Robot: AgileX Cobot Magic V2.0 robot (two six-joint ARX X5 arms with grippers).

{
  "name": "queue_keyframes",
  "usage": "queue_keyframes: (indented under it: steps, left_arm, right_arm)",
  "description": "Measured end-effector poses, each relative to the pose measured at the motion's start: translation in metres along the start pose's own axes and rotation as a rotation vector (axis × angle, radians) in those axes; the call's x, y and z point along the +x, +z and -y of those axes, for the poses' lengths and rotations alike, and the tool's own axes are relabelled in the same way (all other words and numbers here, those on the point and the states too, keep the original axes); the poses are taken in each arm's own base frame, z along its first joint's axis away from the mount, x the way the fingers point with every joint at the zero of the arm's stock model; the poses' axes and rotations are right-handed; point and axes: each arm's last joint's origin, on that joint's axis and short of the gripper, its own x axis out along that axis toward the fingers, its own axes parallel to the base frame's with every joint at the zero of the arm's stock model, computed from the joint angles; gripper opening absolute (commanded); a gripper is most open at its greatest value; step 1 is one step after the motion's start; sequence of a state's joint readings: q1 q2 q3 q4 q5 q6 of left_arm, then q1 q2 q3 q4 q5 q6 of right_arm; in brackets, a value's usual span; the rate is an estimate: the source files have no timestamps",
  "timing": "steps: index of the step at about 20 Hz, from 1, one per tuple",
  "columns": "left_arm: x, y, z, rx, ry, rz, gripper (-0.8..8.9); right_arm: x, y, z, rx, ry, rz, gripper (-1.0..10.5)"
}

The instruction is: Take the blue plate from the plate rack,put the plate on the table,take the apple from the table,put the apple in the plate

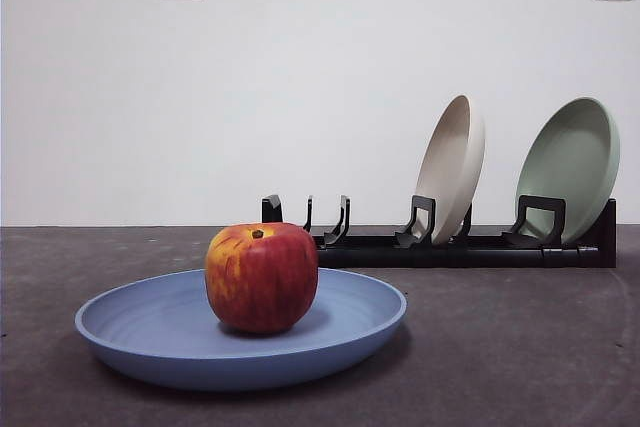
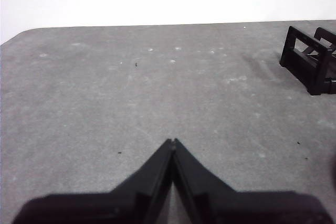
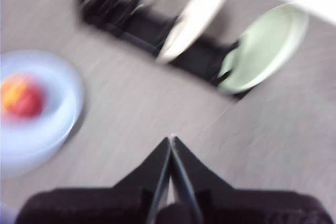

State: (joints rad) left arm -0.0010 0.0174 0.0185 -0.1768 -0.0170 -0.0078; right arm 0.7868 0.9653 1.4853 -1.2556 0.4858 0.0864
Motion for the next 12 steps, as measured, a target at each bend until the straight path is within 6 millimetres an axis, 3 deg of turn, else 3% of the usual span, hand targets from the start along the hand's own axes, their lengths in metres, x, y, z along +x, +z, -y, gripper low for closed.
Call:
queue_keyframes:
  steps: [3,5,8,12]
  left_arm:
    - [0.000,0.000,0.000,0.000,0.000,-0.002,-0.01]
    - [0.000,0.000,0.000,0.000,0.000,-0.007,-0.01]
    - [0.001,-0.001,0.000,0.000,0.000,-0.010,-0.01]
    - [0.001,-0.001,0.000,0.000,0.000,-0.014,-0.01]
  right_arm:
    - [0.023,-0.004,0.020,0.163,0.008,0.215,0.0]
    - [0.040,-0.019,0.031,0.231,0.036,0.409,0.0]
    - [0.063,-0.061,0.041,0.266,-0.058,0.635,0.0]
    - [0.095,-0.121,0.034,0.295,-0.163,0.614,0.0]
